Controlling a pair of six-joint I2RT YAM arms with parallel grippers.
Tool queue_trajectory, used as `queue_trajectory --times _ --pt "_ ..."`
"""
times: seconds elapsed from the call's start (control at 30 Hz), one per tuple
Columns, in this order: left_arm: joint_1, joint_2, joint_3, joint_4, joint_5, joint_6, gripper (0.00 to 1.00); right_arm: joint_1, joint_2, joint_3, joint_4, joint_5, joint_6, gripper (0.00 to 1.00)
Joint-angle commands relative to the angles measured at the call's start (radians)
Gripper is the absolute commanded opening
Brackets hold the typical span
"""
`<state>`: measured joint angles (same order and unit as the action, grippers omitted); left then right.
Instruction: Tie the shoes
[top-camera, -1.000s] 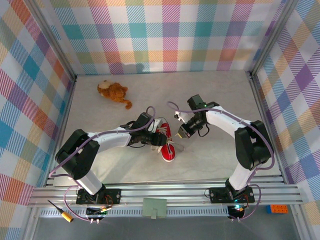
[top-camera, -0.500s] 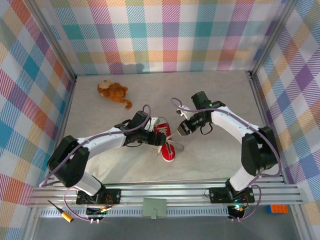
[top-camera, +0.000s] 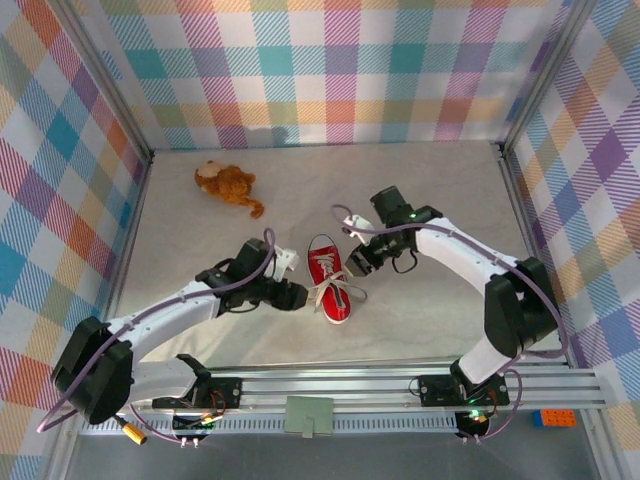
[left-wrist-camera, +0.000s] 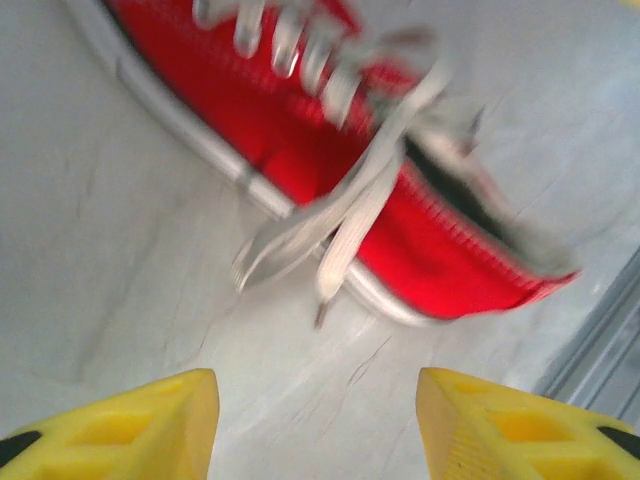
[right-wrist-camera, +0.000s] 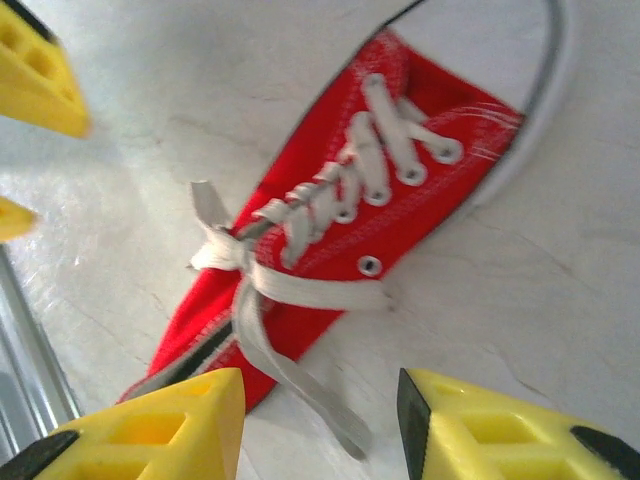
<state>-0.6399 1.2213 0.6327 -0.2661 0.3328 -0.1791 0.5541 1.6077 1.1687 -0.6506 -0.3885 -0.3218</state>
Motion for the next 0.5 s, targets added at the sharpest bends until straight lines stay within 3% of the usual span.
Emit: queue_trajectory --times 0.0,0.17,0.47 --pt "-0.02 0.043 -0.044 0.142 0.037 -0.006 0.53 0.054 0.075 0.043 0.027 -0.047 0.022 0.44" --pt "-0.054 0.138 -0.08 0.29 0.032 -0.026 0.53 0.102 0.136 0.053 0.051 -0.024 0.047 0.45" --pt "-0.063 0.282 -0.064 0.4 0.038 -0.031 0.52 0.108 0.191 0.093 0.054 0.023 0.083 0.42"
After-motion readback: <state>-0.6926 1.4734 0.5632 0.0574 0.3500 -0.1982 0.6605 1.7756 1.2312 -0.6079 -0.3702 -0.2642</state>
